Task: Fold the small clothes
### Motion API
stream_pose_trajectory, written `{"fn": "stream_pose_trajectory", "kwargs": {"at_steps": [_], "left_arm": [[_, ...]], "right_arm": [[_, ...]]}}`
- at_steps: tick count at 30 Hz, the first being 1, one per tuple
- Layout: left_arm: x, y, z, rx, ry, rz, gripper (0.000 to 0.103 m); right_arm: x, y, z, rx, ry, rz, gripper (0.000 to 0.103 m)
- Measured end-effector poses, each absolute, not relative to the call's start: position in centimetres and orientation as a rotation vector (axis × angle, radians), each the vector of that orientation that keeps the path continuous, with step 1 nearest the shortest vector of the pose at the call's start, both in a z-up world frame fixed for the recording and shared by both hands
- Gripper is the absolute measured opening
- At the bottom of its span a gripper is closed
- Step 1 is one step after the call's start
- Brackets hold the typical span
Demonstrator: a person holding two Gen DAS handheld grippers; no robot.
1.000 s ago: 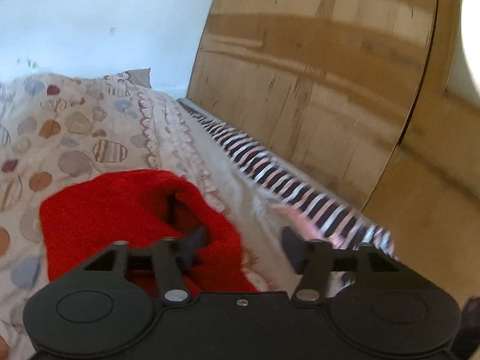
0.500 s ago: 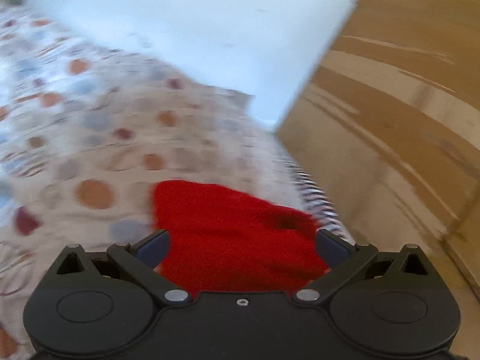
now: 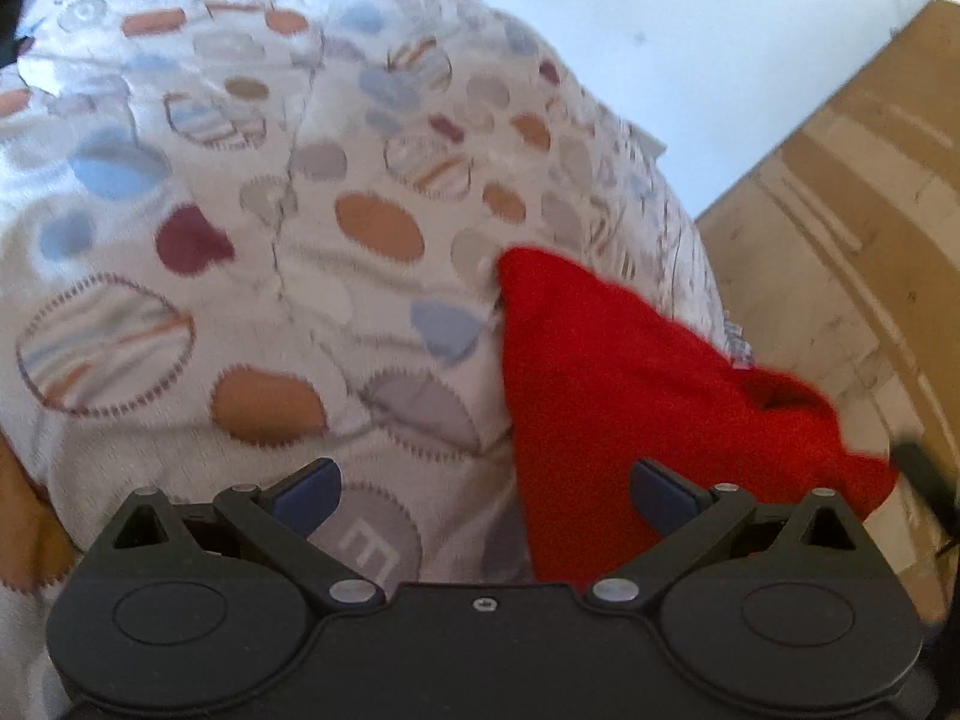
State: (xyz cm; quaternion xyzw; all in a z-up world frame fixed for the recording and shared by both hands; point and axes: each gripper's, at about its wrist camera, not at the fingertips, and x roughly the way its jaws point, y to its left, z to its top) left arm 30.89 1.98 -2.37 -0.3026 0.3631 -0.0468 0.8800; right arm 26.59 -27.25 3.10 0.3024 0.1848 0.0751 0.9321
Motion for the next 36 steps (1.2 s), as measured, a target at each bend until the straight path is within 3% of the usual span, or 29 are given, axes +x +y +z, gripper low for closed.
{"fn": "stream_pose_trajectory", "kwargs": {"at_steps": [3,6,8,9,10,15,26,27,31,34,36], "left_arm": [[30.6,1.7,-2.7,-0.631,0.745,-0.093,0.102],[30.6,1.7,-2.8,-0.633,0.75,-0.092,0.102],[30.6,1.8,-2.9,-0.632,0.752,-0.091,0.102],[30.5,1.8,-2.9,-0.631,0.75,-0.09,0.102],[30.4,1.8,-2.8,-0.631,0.746,-0.09,0.102],[29.7,1.8,-1.6,-0.658,0.687,-0.133,0.102],[30.1,-3.2,-0.5,-0.52,0.678,-0.209,0.102],[30.0,-3.1,-0.5,-0.514,0.675,-0.202,0.102],[30.0,-1.9,-0.4,-0.508,0.685,-0.163,0.102],[30.2,-1.7,0.0,-0.518,0.668,-0.174,0.102],[30.1,-2.0,0.4,-0.519,0.641,-0.194,0.102]], "right_arm": [[27.6,-26.5,2.9,0.578,0.387,0.1,0.101],[27.6,-26.7,2.4,0.565,0.373,0.068,0.064],[27.4,-27.3,1.8,0.582,0.375,0.082,0.048],[27.1,-27.6,1.6,0.594,0.373,0.09,0.033],[26.7,-27.9,1.3,0.601,0.366,0.097,0.025],[23.5,-30.0,0.7,0.595,0.306,0.113,0.015],[19.8,-33.6,-3.2,0.64,0.354,0.118,0.019],[19.9,-33.6,-3.0,0.628,0.349,0.126,0.022],[19.8,-34.4,-2.4,0.639,0.301,0.177,0.056],[20.4,-35.1,-1.4,0.63,0.274,0.175,0.073],[21.9,-35.7,-0.4,0.616,0.281,0.169,0.078]]}}
